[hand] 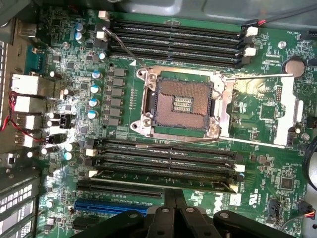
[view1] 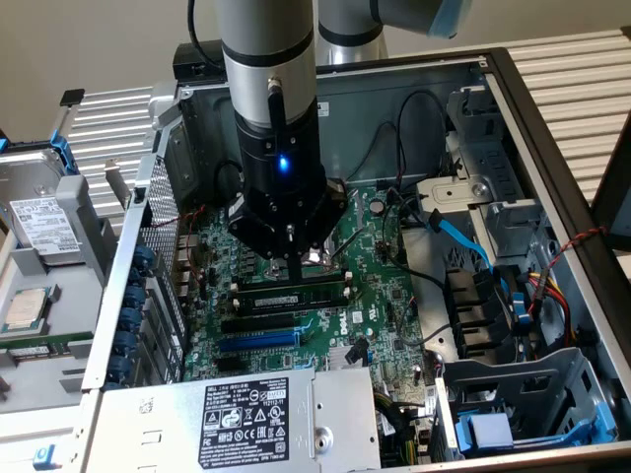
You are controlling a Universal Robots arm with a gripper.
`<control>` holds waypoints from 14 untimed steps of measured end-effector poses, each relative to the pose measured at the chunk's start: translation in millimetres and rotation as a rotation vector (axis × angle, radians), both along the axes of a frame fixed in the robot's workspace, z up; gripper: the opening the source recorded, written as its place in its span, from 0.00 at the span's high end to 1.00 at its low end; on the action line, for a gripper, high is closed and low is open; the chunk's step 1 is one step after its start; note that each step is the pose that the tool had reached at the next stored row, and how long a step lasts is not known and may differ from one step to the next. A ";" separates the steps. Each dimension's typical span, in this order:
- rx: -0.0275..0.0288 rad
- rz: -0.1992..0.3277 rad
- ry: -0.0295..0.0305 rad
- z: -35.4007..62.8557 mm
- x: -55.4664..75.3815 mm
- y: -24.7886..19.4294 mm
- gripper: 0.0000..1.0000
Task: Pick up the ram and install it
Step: 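Press down the ram until it locks into place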
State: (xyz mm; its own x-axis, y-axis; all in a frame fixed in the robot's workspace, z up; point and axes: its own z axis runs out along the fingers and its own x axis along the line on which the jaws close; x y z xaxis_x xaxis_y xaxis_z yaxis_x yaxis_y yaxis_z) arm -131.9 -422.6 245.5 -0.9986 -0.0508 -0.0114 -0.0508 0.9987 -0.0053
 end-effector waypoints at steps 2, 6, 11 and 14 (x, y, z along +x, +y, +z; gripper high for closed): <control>-0.0036 -0.017 0.0020 0.0 0.0 0.0 0.89; -0.0107 -0.051 0.0067 0.0 0.0 0.0 0.89; -0.0141 -0.072 0.0089 0.1 0.0 0.0 0.89; -0.0141 -0.072 0.0089 0.0 0.0 0.0 0.89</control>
